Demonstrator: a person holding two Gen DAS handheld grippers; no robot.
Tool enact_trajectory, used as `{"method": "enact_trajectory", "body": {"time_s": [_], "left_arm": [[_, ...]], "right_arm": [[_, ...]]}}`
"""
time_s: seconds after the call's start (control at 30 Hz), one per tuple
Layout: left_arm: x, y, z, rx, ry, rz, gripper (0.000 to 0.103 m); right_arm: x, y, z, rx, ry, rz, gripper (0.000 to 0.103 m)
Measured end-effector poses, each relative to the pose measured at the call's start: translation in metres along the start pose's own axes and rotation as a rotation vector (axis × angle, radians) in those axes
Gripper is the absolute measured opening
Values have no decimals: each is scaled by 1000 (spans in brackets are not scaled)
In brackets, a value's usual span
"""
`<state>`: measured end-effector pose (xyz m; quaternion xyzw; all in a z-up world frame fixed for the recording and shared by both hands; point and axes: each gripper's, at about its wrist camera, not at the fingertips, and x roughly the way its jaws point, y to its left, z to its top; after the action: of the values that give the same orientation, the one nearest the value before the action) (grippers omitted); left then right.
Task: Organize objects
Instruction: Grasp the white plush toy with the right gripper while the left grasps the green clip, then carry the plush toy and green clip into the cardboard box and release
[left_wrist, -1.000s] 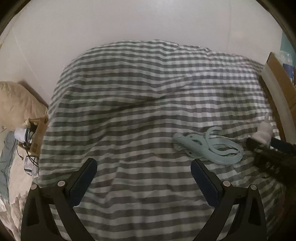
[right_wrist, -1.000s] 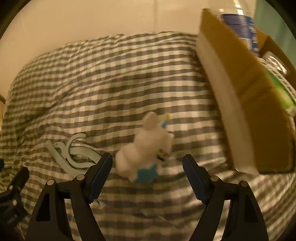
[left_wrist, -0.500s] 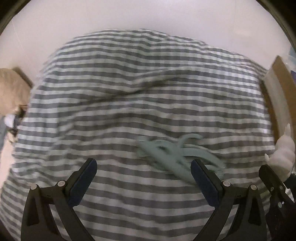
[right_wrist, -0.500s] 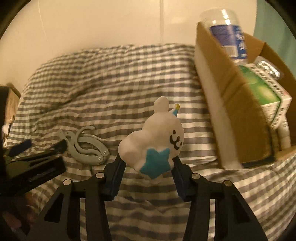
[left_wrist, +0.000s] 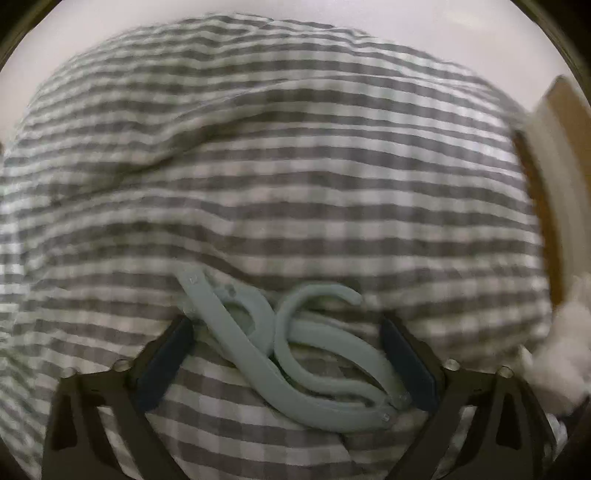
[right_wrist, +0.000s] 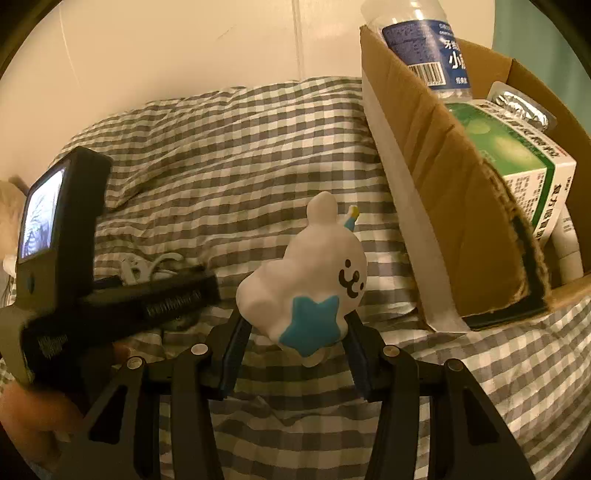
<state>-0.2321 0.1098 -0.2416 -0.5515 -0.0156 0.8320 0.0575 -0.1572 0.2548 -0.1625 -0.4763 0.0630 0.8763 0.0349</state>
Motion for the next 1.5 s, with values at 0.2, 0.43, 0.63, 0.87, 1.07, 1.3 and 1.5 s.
{"method": "enact_trajectory", "body": {"time_s": [0.2,0.43,0.63,0.87,1.07,1.3,1.5], "left_arm": [[-24,32,-20,-58,-20,-119,50],[-59,67,-48,-118,-5,-199,37],[-129,75,-55,-114,-126,-273,10],[-192,59,-56,-7,-244,-237,9],[-239,41,-77,91,-317,-190,9],[-286,-1,-77,190,-403,-206,9],[-309,-57,-56,282,-444,-234,9]], "right_arm": [[-12,2,-1,-21,-24,11,48],[-48,14,-7,-92,-36,-5,48],[-91,28,-14,-118,-70,-11,48],[-145,21,-30,-88,-106,0,48],[-195,6,-29,-84,-166,32,48],[-270,-33,10,-115,-271,40,48],[-305,-81,70,-103,-299,11,48]]}}
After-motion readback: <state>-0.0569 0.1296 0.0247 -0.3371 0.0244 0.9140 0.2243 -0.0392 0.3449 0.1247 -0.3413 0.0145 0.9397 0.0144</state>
